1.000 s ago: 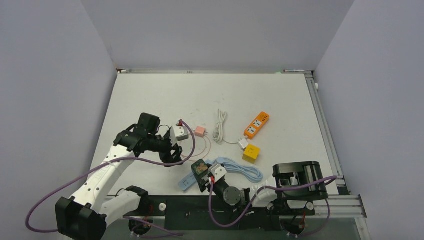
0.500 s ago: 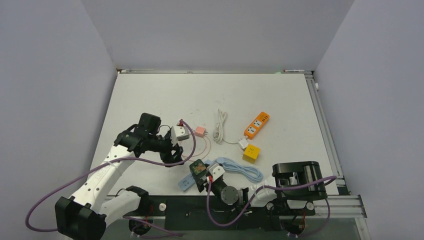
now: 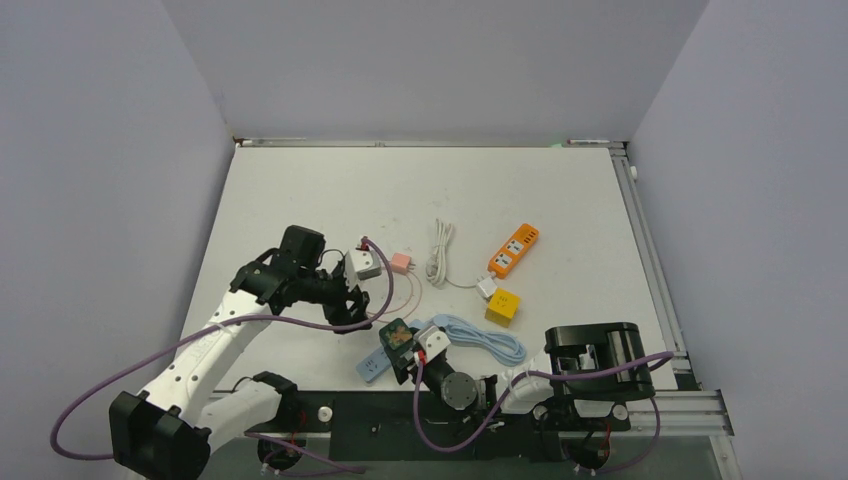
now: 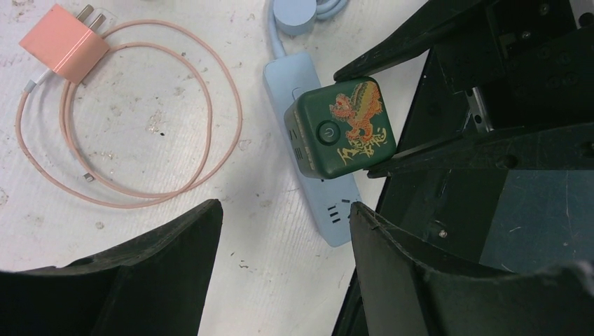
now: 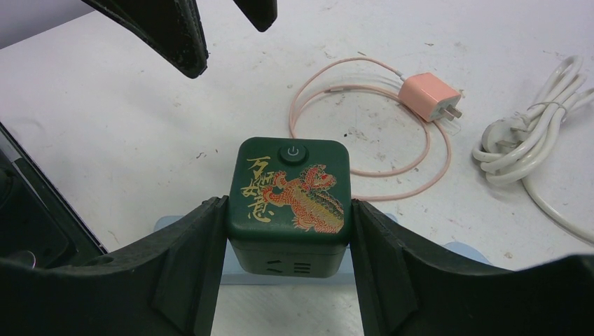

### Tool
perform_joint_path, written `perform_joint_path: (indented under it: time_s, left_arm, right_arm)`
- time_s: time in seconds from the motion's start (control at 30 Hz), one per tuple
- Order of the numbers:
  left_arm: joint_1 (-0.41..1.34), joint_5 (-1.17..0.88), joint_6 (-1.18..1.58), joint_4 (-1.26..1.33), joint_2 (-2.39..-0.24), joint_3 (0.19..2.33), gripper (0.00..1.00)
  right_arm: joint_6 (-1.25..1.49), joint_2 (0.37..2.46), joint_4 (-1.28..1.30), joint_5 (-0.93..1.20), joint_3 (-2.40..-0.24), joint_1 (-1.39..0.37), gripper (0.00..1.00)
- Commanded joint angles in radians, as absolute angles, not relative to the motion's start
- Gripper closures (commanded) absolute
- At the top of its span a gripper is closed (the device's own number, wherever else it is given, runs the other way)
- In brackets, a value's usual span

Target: Insert the plug

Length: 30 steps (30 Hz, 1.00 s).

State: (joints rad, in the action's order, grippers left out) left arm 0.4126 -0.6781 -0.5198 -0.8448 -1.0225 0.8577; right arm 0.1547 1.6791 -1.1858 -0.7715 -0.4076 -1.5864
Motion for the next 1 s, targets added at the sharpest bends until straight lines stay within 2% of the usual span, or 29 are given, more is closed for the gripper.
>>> perform_joint_path:
  time_s: [0.0, 0.5, 0.97]
  left_arm:
    - [0.437, -0.702, -0.469, -0.795, -1.037, 0.894, 0.37]
    - [0.545, -0.599, -0.455, -0.714, -1.117, 0.877, 0.37]
    - [0.62, -0.605, -0.44, -0.676, -1.203, 0.889, 0.38]
  right_arm:
    - [0.193, 1.66, -1.154, -0.745, -0.409, -1.595, 0.95]
    - [0.21, 1.655, -1.081, -0.73, -0.422, -1.597, 0.95]
    - [0.223, 1.631, -1.019, -0.724, -0.434, -1.592, 0.95]
